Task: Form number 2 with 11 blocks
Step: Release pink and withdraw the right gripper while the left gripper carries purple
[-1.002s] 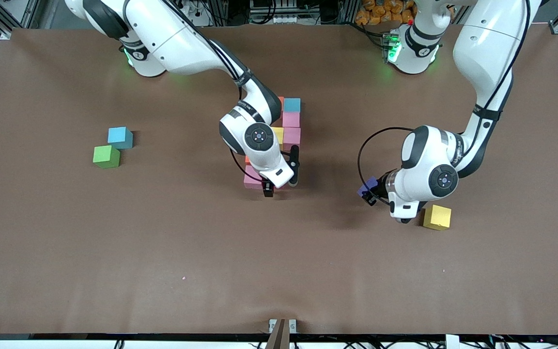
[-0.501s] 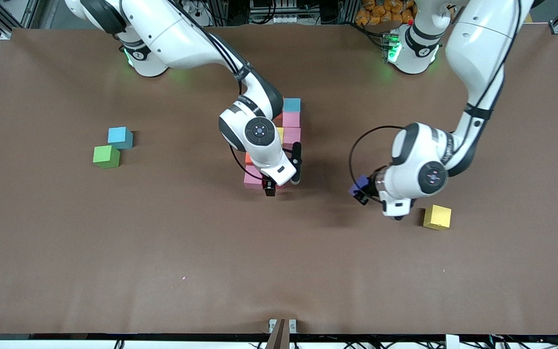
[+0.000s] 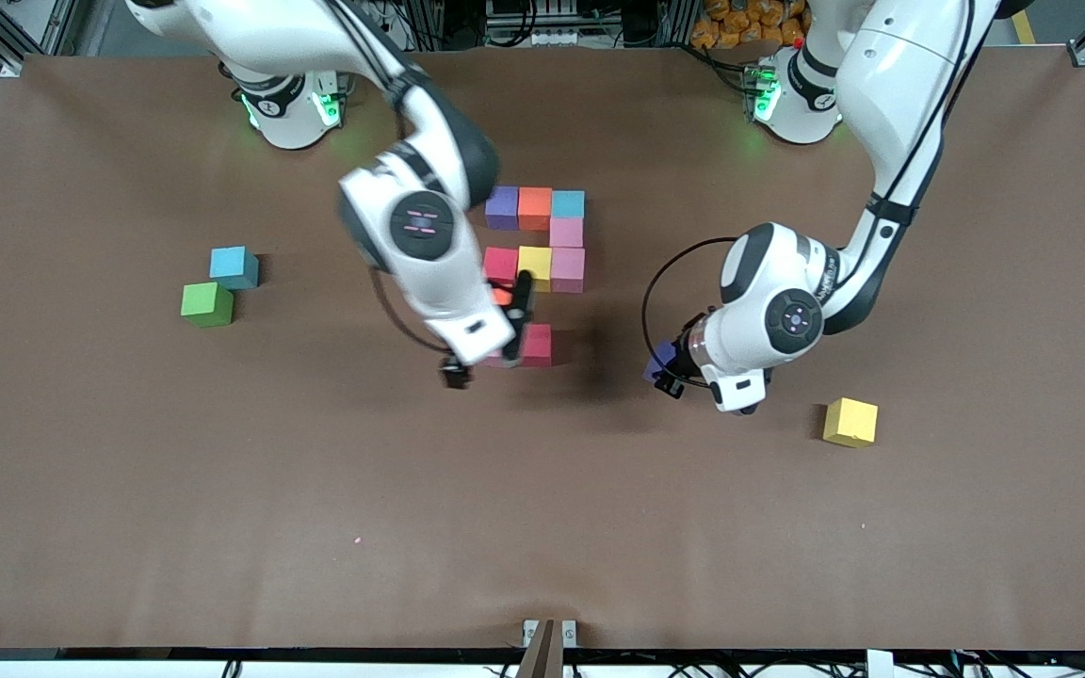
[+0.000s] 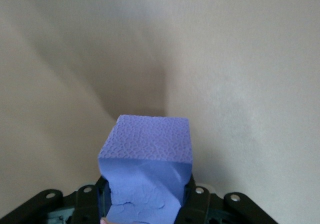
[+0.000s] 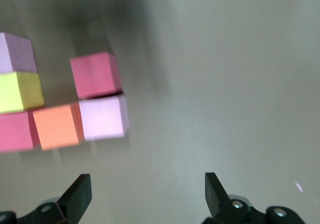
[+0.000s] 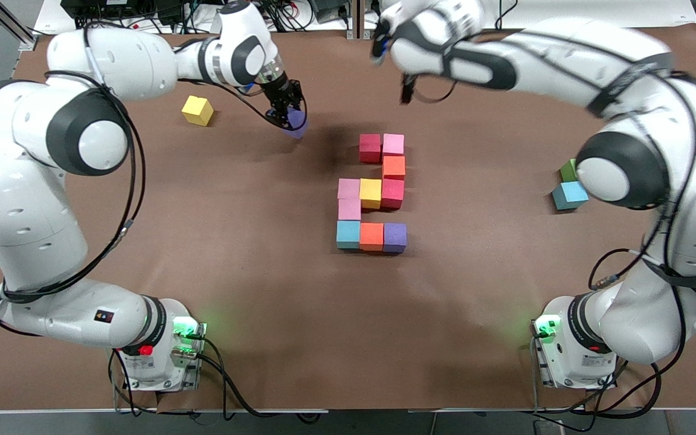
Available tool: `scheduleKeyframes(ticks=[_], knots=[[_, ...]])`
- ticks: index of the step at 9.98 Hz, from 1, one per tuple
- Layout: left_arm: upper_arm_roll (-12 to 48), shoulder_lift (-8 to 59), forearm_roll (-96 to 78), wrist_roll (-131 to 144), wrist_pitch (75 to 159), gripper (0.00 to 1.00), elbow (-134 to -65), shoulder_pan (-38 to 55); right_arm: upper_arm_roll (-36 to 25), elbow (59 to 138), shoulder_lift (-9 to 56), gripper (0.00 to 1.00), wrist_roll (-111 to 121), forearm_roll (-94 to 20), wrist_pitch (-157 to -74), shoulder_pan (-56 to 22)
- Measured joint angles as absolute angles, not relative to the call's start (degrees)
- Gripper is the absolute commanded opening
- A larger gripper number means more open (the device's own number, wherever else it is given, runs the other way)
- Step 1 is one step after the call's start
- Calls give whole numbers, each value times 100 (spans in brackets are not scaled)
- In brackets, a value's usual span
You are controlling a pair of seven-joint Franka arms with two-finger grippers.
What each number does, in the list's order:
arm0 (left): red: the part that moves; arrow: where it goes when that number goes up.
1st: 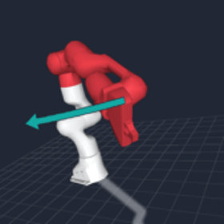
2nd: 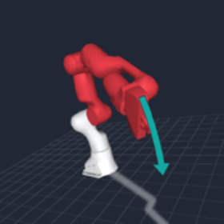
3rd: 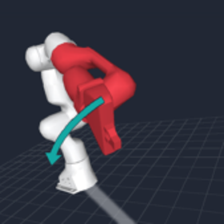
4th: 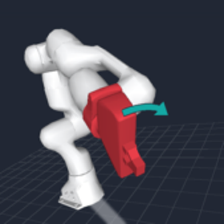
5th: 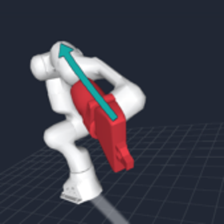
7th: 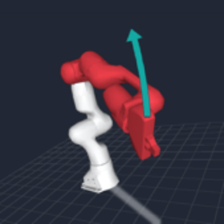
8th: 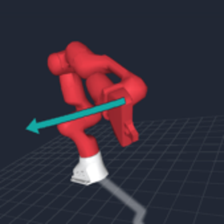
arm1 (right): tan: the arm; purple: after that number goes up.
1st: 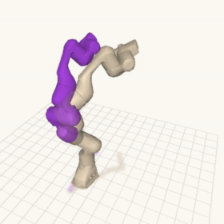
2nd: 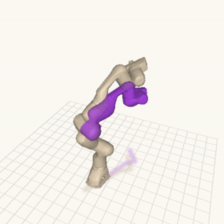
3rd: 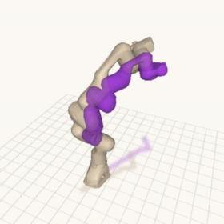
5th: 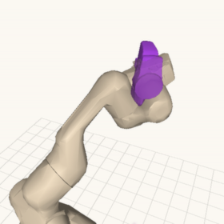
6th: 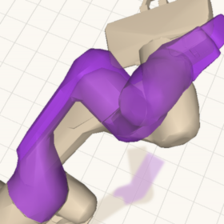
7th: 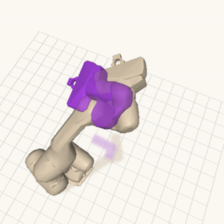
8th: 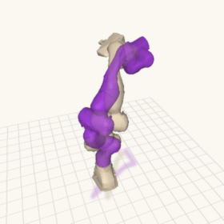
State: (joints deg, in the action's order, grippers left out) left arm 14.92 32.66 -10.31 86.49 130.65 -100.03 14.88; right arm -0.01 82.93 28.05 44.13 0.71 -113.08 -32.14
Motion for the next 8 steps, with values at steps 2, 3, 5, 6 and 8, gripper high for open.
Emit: scheduleKeyframes(ticks=[2,3,5,6,8], knots=[[1482,3357,-1036,9831,13575,41,-10002,1989,-725,8417,2201,100,4457,-44,-11176,-3062],[1478,3416,-1036,10295,13760,41,-9999,2149,-1059,8551,1941,100,4459,-77,-11156,-2968],[1471,3482,-1036,11014,13851,41,-9999,2307,-1133,8847,1462,100,4470,-101,-11156,-2240],[1467,3513,-1036,11179,13851,40,-10007,2330,-967,8988,1231,100,4472,-113,-11154,-1797],[1468,3623,-1036,11234,13924,40,-10014,2460,-56,9282,821,100,4069,-128,-11149,-639]])
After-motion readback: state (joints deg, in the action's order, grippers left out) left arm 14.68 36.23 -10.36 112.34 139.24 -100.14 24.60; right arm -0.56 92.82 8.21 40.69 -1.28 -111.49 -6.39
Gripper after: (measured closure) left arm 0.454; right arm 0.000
